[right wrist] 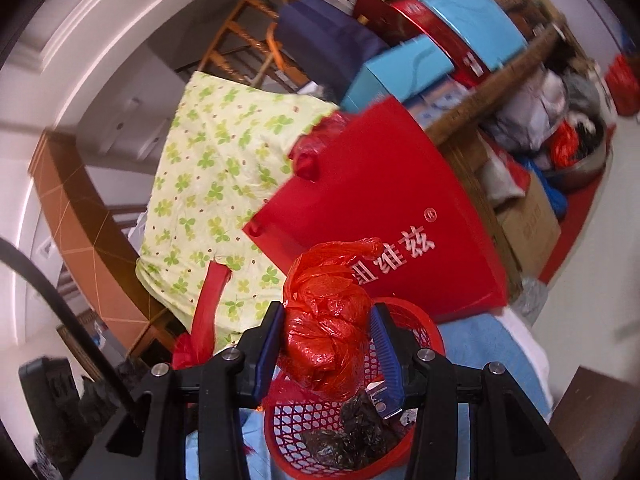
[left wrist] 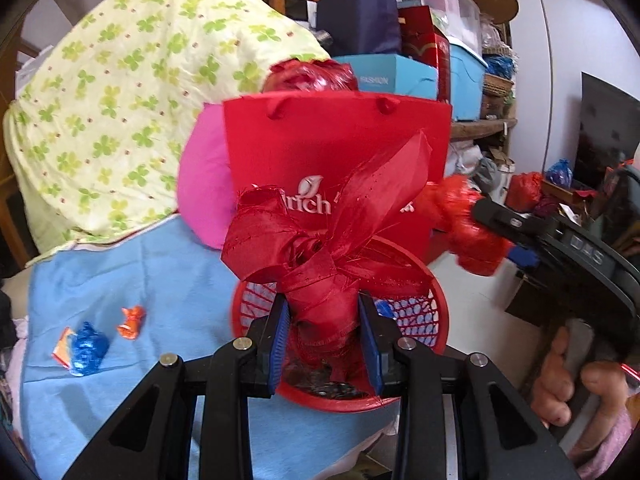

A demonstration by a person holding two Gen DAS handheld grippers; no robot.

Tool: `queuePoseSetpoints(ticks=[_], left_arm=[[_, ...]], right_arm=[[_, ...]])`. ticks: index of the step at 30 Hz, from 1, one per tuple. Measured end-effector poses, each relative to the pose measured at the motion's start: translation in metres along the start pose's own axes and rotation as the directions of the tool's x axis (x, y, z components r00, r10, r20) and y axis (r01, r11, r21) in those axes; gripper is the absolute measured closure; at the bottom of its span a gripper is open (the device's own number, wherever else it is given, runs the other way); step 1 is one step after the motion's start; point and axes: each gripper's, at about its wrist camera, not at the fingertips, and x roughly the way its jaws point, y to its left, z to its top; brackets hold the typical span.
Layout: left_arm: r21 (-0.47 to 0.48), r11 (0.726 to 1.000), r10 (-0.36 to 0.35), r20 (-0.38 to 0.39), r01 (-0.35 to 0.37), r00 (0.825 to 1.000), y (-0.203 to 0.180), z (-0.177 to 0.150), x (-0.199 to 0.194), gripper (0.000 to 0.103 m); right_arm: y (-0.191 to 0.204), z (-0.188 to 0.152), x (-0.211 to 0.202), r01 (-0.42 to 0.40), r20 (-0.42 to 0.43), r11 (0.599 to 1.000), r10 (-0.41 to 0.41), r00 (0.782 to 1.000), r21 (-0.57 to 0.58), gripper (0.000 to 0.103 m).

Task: Collect trash
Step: 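Carry both red bags to the red wastebasket and release them, then move both open tools back over the blanket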

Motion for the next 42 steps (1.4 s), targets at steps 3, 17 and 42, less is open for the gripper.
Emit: queuePoseSetpoints(ticks=[3,17,42], left_arm=[[-0.012,0.999,-0.031,-0.036,0.031,0.999,-0.001,-0.003,0.019,0.06],[-0.05,0.993,0.097,-0.11,-0.103,0.989,0.064,-0.053,0.015,0.047],[-0.365,0.809,0.379,-0.274,-0.46,0.884,0.268,-0.199,-0.045,0.047]], right_arm=[[-0.016,0.0,0.026,-0.006,-0.044,0.998,0.009,0.999,0.067,0.055],[-0.005,-0.023,0.051,-0.041,-0.117,0.995,0.052,0.992,0.091,0.034],[0.192,-0.204,0.144,-0.337,-0.551,0.908,0.152,0.821,-0.251,0.034]])
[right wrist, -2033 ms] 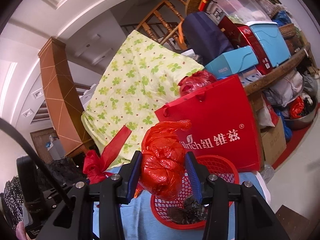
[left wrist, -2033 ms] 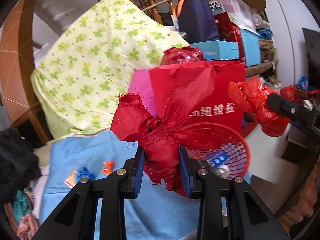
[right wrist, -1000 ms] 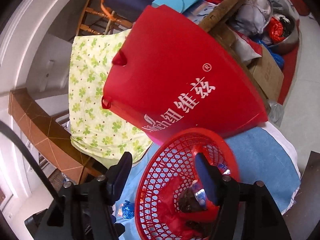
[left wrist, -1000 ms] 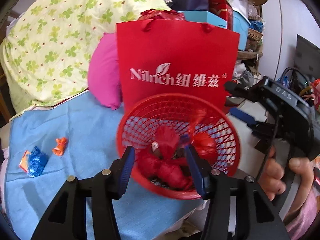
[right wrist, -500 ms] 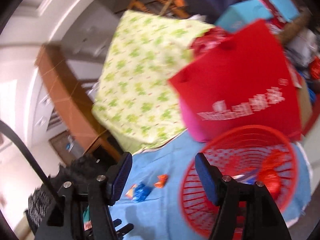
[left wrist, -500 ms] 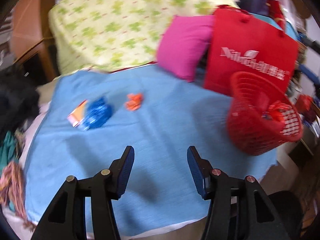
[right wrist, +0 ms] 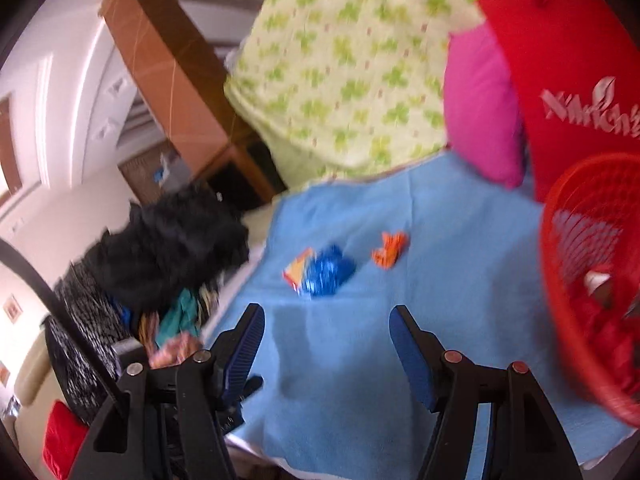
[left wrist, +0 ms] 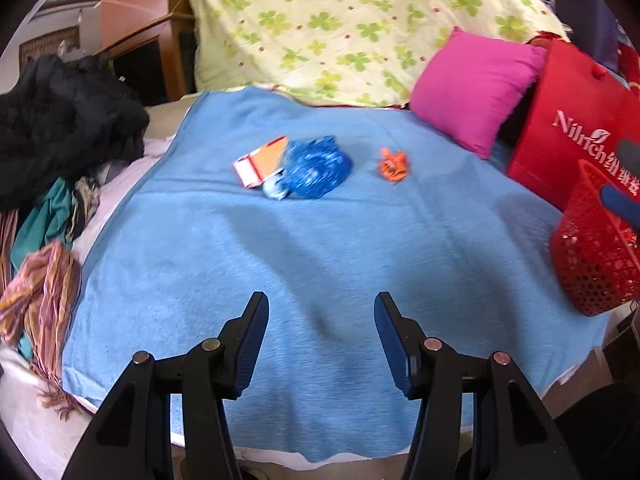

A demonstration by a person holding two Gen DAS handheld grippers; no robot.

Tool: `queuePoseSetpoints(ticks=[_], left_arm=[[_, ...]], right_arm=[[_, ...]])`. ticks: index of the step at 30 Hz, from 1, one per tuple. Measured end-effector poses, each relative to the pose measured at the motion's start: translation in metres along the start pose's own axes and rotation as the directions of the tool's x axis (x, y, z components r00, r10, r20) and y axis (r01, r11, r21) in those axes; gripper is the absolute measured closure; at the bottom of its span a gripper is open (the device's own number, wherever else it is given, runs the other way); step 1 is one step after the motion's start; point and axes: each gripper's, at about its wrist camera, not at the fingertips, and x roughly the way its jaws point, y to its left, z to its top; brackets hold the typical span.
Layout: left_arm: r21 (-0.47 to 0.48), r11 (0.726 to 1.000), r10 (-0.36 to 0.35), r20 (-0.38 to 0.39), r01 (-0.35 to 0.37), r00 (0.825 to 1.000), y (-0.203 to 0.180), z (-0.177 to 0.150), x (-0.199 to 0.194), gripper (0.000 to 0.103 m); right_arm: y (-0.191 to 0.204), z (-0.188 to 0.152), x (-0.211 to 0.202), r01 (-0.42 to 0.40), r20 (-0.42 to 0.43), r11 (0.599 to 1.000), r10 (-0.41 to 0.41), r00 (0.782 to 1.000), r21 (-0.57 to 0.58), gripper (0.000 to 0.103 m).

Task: Collect trash
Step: 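Move both open tools back over the blanket, then grasp the orange wrapper with the right tool while the left tool grasps the blue bag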

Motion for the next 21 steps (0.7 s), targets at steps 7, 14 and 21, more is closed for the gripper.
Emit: queuePoseSetpoints(ticks=[7,14,21], left_arm=[[-0.042,0.999,0.02,-0.049,-0.022,0.999,0.024,-0.008,0.024,0.047],[-0.096,0.995,0.033,-0.051,-0.038,0.998,0.044,0.008,0.037,0.047],[-0.099,0.994,0.033,-0.037,-0.036,0.999,0.058,0.038,0.063,0.047]], right_arm=[[-0.012,-0.02,0.056,0.036,-0.126,0.999,-0.036,0.991,-0.005,0.034],[-0.021,-0.013,0.091,0.035,-0.176,0.999,-0.03,0.984,0.025,0.034],[-0.035,0.008,0.136,0.054,-0.182,0.995,-0.037,0.983,0.088,0.034]])
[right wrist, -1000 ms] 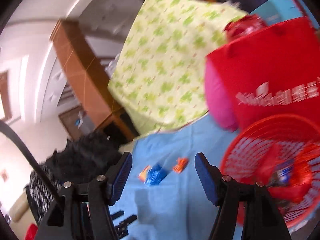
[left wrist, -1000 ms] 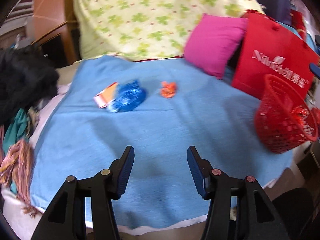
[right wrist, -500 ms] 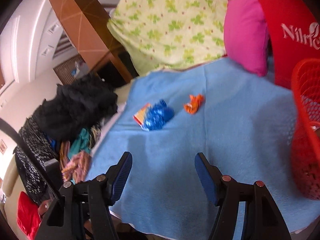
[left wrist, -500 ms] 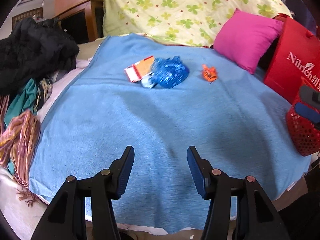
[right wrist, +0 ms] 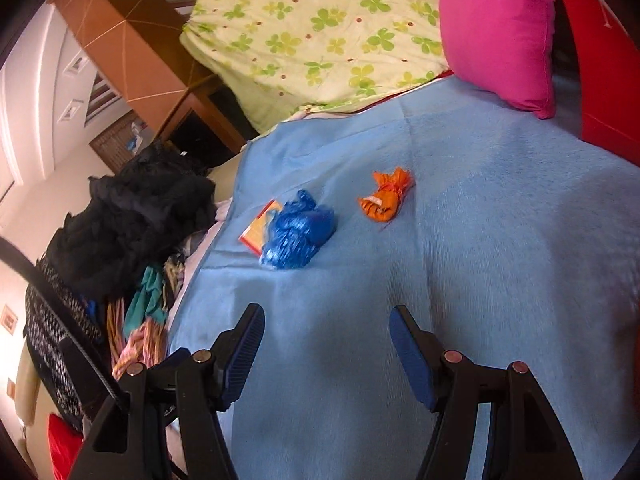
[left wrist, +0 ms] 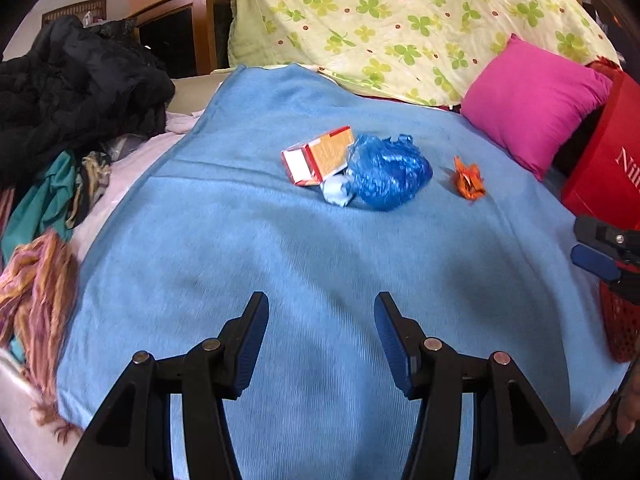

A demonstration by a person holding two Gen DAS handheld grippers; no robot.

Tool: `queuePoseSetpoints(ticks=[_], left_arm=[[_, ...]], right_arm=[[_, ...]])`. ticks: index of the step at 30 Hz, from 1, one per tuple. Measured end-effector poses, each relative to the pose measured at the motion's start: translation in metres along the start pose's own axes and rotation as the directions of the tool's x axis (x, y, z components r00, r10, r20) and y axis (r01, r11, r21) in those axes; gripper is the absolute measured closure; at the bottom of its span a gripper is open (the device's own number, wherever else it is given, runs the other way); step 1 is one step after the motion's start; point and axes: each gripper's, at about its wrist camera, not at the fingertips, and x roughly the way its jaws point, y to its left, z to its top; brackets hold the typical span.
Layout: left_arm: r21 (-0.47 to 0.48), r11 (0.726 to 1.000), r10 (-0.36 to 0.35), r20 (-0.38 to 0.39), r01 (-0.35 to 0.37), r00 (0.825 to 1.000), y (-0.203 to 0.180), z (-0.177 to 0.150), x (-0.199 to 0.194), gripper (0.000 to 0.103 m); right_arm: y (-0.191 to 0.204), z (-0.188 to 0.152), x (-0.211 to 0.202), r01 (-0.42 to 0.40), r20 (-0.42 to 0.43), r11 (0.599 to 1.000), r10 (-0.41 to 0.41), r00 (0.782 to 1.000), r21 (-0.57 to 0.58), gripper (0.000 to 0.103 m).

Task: Collect trash
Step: 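Grasp the orange wrapper with the right tool while the left tool grasps the blue bag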

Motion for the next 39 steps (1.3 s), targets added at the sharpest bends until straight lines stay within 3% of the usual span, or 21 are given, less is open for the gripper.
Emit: queuePoseSetpoints(ticks=[9,16,21,26,33,35,39], left_arm=[[-0.063,0.998,-0.026,0.031,0.028,0.999,0.009,0.042,0.041,0.047],[-0.065,0.988,-0.138,0.082,0.143,0.987,-0.006,0.066,0.061,0.047],[-0.082,0.977,-0.194,0.067,0.199,0.979,-0.018,0.078,0.08,0.047],[-0.092,0.97,-0.221,0.038,0.224,0.975,-0.028,0.085,0.099,0.047],[-0.123,0.961,-0.251,-0.012,0.247,0.968,-0.033,0.087,0.122,0.047],[-0.126,0.959,-0.258,-0.021,0.253,0.966,-0.035,0.087,0.125,0.056],[-0.107,0.96,-0.262,-0.038,0.257,0.964,-0.041,0.085,0.125,0.069]], right_arm=[[-0.024,0.044,0.044,0.015,0.008,0.994,-0.016,1.0,0.108,0.034],[-0.039,0.069,0.073,0.055,0.049,0.988,-0.062,0.997,0.144,0.034],[-0.042,0.084,0.09,0.072,0.064,0.988,-0.081,0.995,0.134,0.035],[-0.047,0.095,0.112,0.104,0.054,0.984,-0.113,0.992,0.144,0.045],[-0.058,0.1,0.146,0.175,-0.022,0.972,-0.174,0.985,0.155,0.055],[-0.058,0.101,0.148,0.176,-0.021,0.974,-0.175,0.984,0.144,0.067],[-0.056,0.1,0.142,0.164,-0.02,0.978,-0.163,0.986,0.127,0.074]])
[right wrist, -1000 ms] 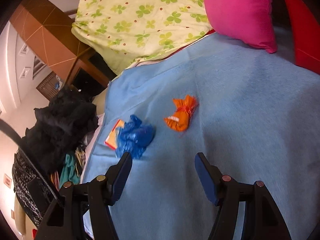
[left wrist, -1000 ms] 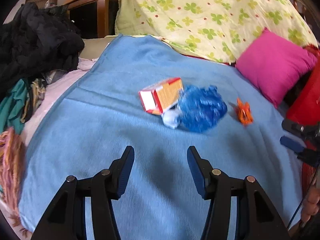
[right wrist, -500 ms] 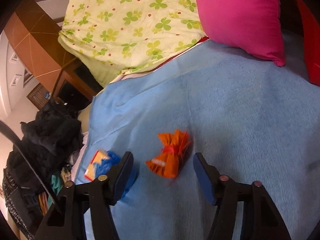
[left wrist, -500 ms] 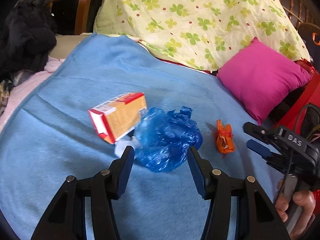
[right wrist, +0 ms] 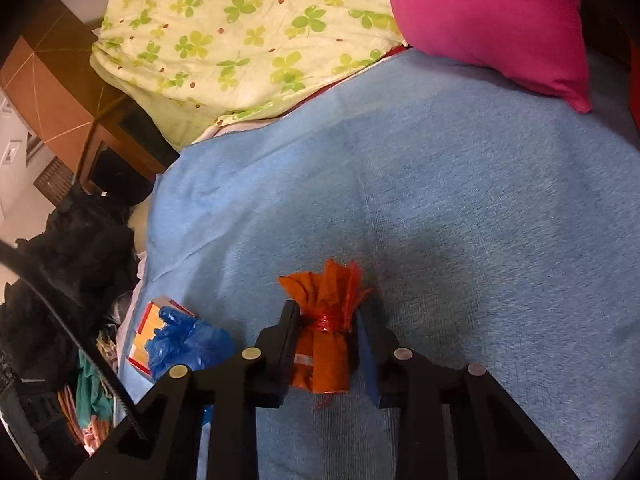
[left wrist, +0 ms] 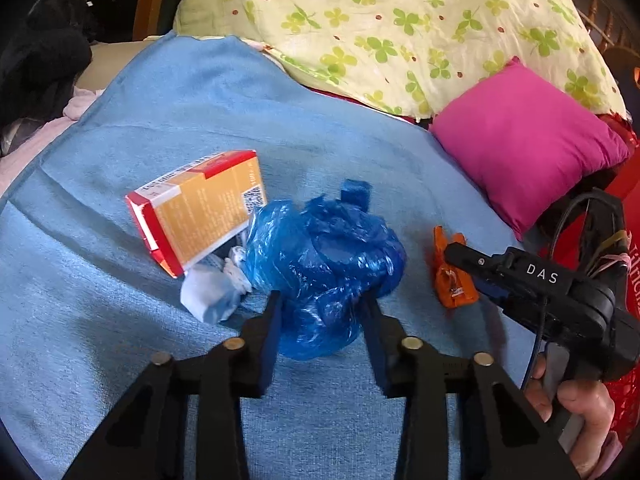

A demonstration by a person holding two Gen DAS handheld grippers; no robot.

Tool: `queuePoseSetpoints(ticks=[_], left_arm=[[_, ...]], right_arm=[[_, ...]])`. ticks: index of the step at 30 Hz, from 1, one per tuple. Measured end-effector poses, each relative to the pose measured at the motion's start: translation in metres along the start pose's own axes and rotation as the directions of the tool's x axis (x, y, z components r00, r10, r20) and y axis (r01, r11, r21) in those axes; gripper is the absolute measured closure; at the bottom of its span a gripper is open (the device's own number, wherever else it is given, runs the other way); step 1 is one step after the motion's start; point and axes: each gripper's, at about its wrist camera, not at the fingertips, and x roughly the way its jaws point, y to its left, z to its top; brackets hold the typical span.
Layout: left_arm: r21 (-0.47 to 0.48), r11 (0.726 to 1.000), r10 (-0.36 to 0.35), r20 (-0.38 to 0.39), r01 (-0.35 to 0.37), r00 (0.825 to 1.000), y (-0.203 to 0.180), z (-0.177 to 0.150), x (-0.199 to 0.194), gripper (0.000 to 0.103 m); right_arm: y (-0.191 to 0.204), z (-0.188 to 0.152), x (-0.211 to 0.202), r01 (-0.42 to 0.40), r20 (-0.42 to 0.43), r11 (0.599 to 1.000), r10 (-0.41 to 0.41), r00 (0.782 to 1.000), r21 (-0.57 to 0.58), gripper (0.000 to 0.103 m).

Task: Collect trash
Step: 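Grasp the orange wrapper with the right tool while the left tool grasps the blue bag, then lift the blue bag and orange wrapper above the blanket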

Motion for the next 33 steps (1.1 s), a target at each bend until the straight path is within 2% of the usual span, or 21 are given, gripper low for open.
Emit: queuePoseSetpoints(ticks=[5,12,17,23,26,28,30,32,33], left_arm=[[0.032,0.999,-0.011,-0.002,0.011,1.0,-0.012,-0.003,-0.009,0.079],[0.077,0.997,-0.031,0.025,0.029,0.999,-0.035,-0.011,-0.034,0.084],[0.121,0.992,-0.031,0.025,0.028,0.999,-0.049,-0.025,-0.054,0.087],[0.128,0.99,-0.056,-0.022,0.058,0.998,-0.05,-0.045,-0.069,0.086],[0.126,0.991,-0.046,-0.039,0.05,0.998,-0.049,-0.054,-0.076,0.084],[0.143,0.989,-0.018,-0.028,0.022,0.999,-0.049,-0.057,-0.081,0.075],[0.157,0.988,0.004,-0.003,-0.003,1.0,-0.049,-0.057,-0.086,0.051],[0.161,0.986,0.027,0.026,-0.03,0.999,-0.047,-0.055,-0.087,0.036],[0.161,0.986,0.033,0.033,-0.038,0.999,-0.047,-0.054,-0.086,0.036]], right_arm=[[0.011,-0.004,-0.024,-0.015,0.029,0.999,0.016,0.999,-0.048,0.075],[0.022,-0.016,-0.075,-0.022,0.082,0.992,0.032,0.996,-0.121,0.075],[0.016,-0.026,-0.108,-0.028,0.102,0.994,0.038,0.994,-0.103,0.075],[0.002,-0.05,-0.132,-0.008,0.047,0.995,0.013,0.999,-0.104,0.075],[-0.009,-0.065,-0.13,0.015,-0.036,0.996,-0.018,0.999,-0.09,0.075],[-0.015,-0.077,-0.123,0.039,-0.102,0.995,-0.048,0.994,-0.093,0.075],[-0.018,-0.086,-0.117,0.064,-0.147,0.992,-0.08,0.986,-0.108,0.075],[-0.017,-0.091,-0.112,0.067,-0.176,0.99,-0.089,0.98,-0.125,0.074],[-0.016,-0.092,-0.11,0.069,-0.186,0.989,-0.093,0.978,-0.132,0.074]])
